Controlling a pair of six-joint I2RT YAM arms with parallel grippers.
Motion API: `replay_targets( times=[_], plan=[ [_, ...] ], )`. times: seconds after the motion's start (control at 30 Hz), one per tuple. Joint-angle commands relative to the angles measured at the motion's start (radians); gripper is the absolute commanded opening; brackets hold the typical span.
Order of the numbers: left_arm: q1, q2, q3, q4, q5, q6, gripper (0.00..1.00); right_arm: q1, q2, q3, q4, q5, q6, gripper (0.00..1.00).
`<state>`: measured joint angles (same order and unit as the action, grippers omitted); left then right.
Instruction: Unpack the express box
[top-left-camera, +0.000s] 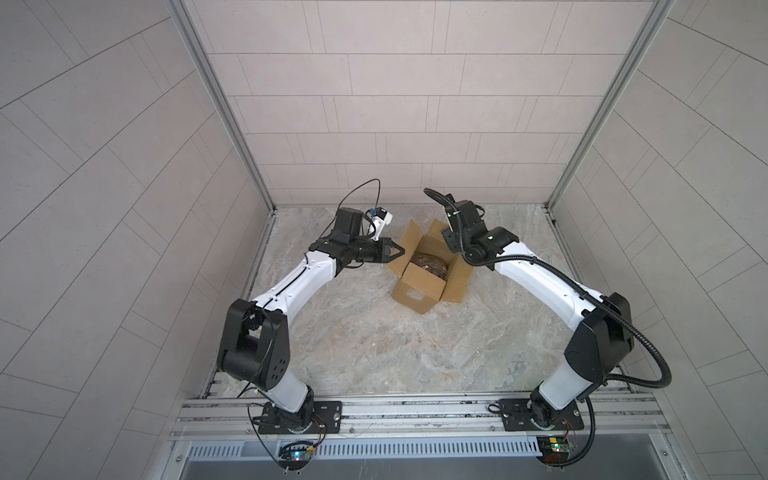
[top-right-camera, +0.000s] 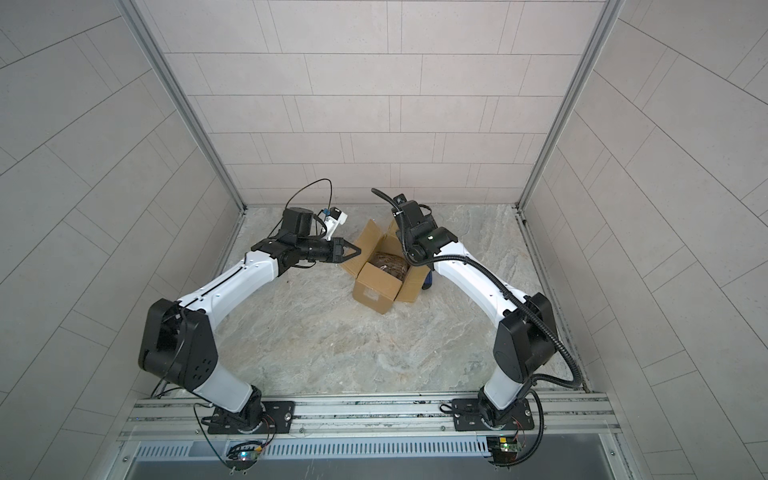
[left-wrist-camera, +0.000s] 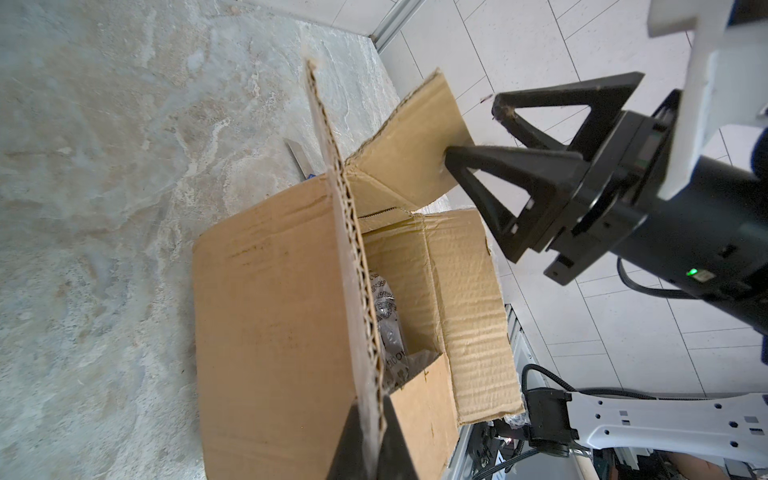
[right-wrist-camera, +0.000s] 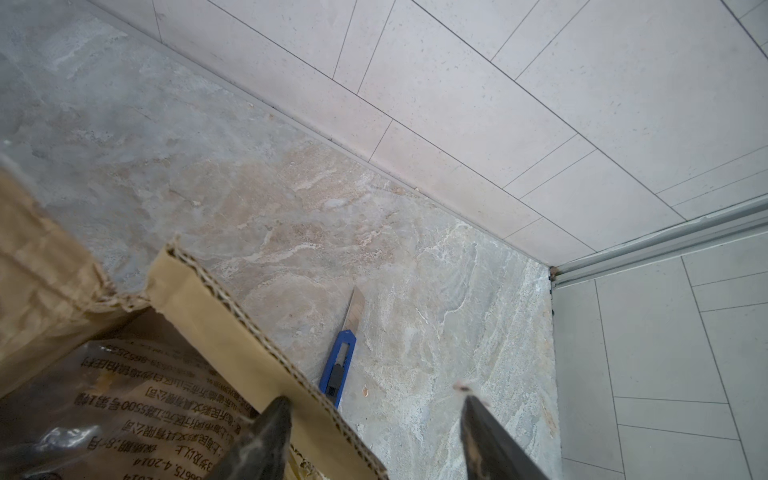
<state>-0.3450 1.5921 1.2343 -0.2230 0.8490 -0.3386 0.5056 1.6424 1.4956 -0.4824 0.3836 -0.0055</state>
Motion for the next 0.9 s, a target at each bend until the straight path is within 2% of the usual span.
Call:
replay_targets(
  times=[0.0, 0.6, 0.77, 0.87],
  plan=[
    [-0.009, -0.003, 0.03, 0.001, 0.048, 0.033, 0.0, -0.029, 0.018, 0.02, -0.01, -0.057, 0.048, 0.67],
    [-0.012, 0.006, 0.03, 0.003, 0.052, 0.036, 0.0, -0.129, 0.147, -0.005, 0.047, -0.338, 0.221, 0.66],
    [-0.014, 0.006, 0.025, 0.002, 0.046, 0.036, 0.0, -0.166, 0.149, -0.001, 0.061, -0.449, 0.256, 0.66],
    [-0.013, 0.006, 0.024, 0.005, 0.035, 0.027, 0.0, -0.168, 0.113, 0.006, 0.063, -0.468, 0.266, 0.66]
  ],
)
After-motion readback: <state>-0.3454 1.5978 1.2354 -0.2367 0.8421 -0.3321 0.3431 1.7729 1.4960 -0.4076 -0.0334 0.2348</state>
